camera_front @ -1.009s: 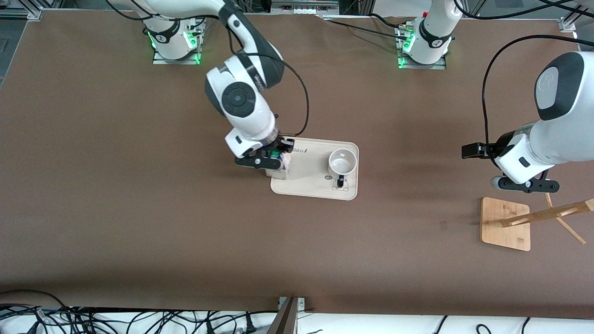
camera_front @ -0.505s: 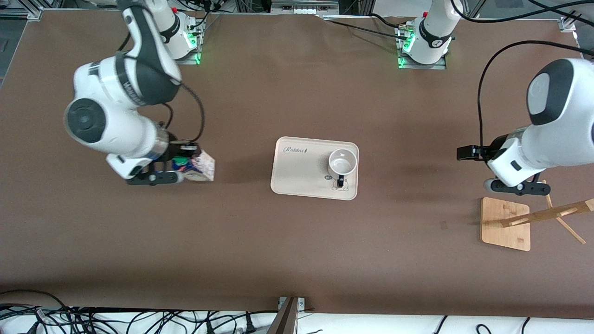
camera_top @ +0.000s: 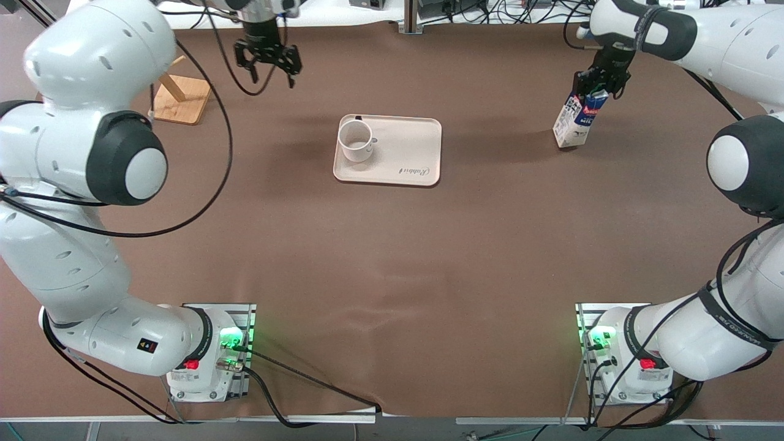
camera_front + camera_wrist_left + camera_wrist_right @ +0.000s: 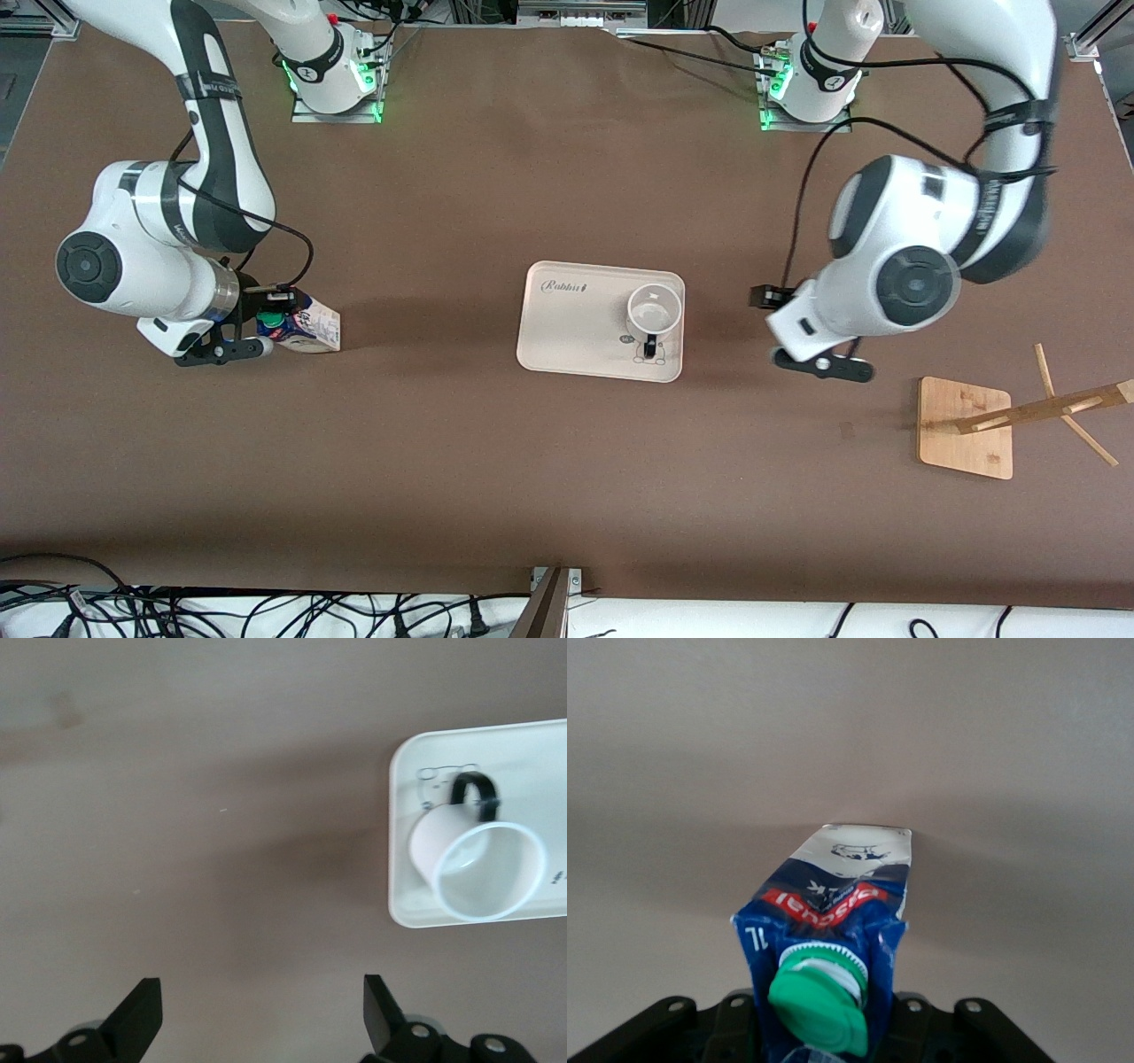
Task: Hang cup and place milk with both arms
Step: 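Carry the carton off the tray while the left gripper reaches the mug, then set the carton on the table while the left gripper lowers to the mug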
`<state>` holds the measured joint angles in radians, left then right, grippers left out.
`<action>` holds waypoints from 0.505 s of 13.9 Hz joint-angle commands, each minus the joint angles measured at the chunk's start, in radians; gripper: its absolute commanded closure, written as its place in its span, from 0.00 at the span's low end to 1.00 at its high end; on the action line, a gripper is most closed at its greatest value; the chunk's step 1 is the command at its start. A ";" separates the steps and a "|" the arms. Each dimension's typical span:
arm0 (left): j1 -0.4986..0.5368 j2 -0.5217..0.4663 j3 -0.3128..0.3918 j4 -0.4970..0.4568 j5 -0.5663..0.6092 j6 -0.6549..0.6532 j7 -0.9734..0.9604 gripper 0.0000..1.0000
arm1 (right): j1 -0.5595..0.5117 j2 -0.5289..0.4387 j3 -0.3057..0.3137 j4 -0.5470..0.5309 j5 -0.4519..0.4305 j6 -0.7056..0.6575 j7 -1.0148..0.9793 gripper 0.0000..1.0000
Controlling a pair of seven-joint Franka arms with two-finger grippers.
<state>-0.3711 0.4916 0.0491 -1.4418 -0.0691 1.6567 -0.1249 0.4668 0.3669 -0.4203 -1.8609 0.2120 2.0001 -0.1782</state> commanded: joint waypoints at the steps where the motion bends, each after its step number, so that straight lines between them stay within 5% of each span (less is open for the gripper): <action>1: -0.061 0.053 0.011 0.017 -0.064 0.063 -0.022 0.00 | 0.013 -0.043 -0.003 -0.069 0.026 0.046 -0.021 0.50; 3: -0.107 0.082 0.011 0.015 -0.080 0.112 -0.027 0.00 | 0.012 -0.042 -0.003 -0.061 0.033 0.045 -0.021 0.00; 7: -0.196 0.146 0.012 0.018 -0.110 0.170 -0.131 0.00 | 0.012 -0.077 -0.003 0.044 0.030 -0.055 -0.007 0.00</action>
<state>-0.5203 0.6035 0.0476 -1.4418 -0.1611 1.8132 -0.2084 0.4743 0.3353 -0.4201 -1.8616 0.2251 2.0158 -0.1783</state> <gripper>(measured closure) 0.000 0.233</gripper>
